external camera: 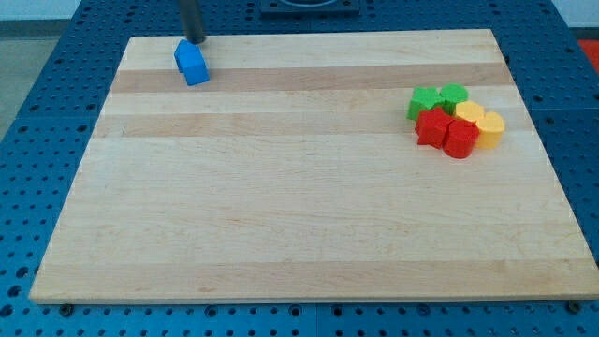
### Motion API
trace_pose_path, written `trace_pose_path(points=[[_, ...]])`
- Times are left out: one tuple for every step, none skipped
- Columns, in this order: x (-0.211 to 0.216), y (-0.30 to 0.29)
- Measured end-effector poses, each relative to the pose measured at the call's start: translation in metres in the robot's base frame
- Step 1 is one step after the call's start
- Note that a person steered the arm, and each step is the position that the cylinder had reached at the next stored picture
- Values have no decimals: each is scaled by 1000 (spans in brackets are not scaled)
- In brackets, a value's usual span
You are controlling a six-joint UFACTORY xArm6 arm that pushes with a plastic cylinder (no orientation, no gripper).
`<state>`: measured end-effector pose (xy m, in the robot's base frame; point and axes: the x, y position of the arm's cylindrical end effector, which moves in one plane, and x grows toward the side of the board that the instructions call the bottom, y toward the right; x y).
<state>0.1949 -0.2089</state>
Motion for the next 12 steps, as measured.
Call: trace_pose_path(points=[[0, -26], [16, -27], [43, -27], [44, -25], [44, -18], [44, 0], [44, 17], [44, 32], [44, 44], [43, 59], [43, 77], [49, 86]])
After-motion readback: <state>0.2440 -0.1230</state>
